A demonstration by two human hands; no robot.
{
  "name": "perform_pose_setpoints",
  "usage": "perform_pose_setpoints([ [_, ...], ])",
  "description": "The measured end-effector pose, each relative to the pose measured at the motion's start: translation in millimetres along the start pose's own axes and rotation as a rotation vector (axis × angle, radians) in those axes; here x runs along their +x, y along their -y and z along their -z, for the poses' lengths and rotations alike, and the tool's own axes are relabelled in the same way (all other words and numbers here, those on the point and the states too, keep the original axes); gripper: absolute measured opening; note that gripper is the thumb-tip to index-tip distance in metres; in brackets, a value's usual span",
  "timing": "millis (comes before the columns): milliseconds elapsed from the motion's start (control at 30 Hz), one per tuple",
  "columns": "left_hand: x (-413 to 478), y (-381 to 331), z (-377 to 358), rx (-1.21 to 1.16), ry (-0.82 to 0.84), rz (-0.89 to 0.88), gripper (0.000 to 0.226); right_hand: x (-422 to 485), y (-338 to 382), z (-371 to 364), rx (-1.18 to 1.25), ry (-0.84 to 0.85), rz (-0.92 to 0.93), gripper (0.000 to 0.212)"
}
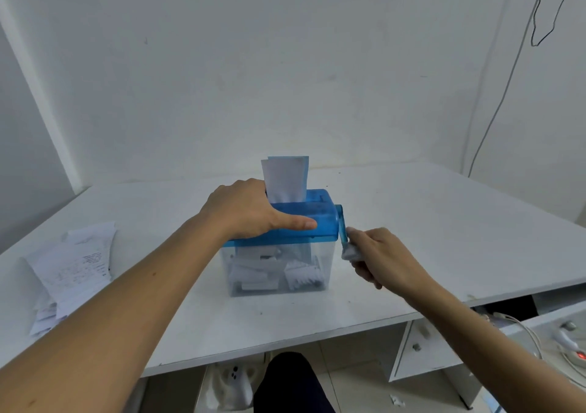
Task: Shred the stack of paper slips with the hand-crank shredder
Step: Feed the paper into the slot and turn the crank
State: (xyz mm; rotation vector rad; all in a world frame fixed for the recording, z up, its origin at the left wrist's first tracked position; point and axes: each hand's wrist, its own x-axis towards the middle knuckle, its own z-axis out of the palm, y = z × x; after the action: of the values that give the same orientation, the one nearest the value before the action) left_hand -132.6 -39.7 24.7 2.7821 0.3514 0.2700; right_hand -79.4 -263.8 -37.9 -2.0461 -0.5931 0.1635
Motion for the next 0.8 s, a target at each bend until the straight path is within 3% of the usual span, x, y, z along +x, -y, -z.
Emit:
perform_pose_setpoints([
  [267,2.1,-1.7,2.9,-0.020,0.045,0.003,0.101,6.9,28.4,43.2,0.090,0.260,0.110,0.044],
  [400,3.0,-1.2,2.3,-0.022,0.039,0.013,0.112,20.9,30.6,30.7,0.345,0.061,0.213,0.057],
  [633,3.4,-2.0,3.5,-0.041,0.039,0.006,0.107,48.2,43.1,29.5,0.232,-0.201,0.266,0.050],
  [800,2.7,-2.4,1.9,-0.040,0.028,-0.005,0.106,81.1,53.6,28.1,0.257,-0.232,0.108,0.041],
])
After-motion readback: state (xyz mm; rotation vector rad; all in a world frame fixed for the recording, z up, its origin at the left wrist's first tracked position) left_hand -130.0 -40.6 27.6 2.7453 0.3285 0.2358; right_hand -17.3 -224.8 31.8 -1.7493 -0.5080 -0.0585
